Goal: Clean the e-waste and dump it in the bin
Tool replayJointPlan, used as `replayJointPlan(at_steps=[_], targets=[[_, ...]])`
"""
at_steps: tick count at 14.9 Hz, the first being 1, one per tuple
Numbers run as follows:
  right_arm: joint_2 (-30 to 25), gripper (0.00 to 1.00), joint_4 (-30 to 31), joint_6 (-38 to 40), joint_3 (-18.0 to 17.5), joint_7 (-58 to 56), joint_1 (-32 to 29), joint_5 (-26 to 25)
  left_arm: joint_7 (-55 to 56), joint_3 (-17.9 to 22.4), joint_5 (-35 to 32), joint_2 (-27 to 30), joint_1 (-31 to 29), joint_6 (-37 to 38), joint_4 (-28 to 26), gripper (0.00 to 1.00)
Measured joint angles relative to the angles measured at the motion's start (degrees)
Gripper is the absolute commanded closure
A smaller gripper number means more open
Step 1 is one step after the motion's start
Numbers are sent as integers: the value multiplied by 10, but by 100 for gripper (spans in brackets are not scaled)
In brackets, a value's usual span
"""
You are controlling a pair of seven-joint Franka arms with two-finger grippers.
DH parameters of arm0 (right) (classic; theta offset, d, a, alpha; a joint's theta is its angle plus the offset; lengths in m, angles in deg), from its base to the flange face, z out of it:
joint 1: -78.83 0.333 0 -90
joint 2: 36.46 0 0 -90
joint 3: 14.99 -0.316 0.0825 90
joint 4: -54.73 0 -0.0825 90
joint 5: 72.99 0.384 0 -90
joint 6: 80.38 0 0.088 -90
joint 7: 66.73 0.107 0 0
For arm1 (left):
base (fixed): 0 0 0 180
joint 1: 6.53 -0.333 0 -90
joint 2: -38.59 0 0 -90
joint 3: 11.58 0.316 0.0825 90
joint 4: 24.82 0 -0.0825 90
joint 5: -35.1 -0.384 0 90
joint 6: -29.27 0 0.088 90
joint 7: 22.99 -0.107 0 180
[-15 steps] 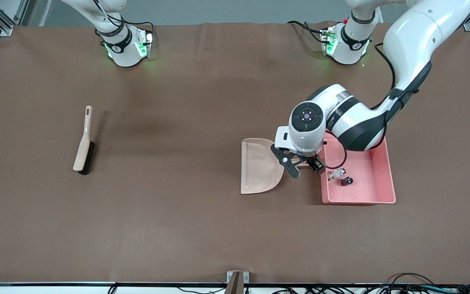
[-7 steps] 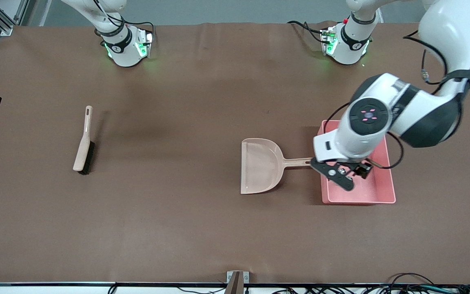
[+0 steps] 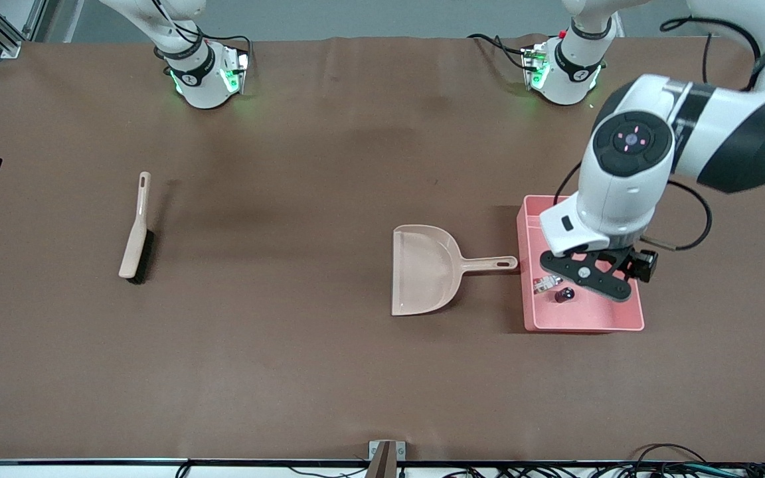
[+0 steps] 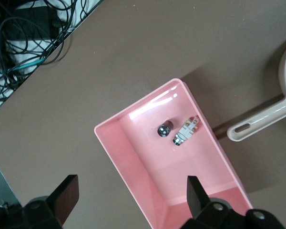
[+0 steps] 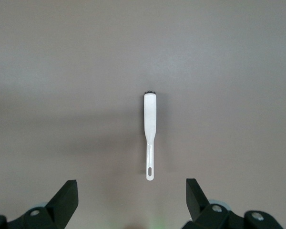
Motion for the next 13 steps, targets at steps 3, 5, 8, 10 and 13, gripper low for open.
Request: replayJointPlan(at_steps=[3,5,8,10,13], targets=[[0,0,0,-1,0,0,0,0,1,148,146,73,63,-11,0,0],[0,0,-1,-1,0,0,0,0,0,245,232,113,102,-13,-3,0],[-1,0,-1,-1,-1,-7,0,0,3,324,300,170,129,-12,-36,0],[-1,0,-2,0,-1,-14,0,0,9,363,334,210,144,-12,-76,0],[-1,0,-2,1,1,-26,0,0,12,390,359,268,148,-12,-140,0]])
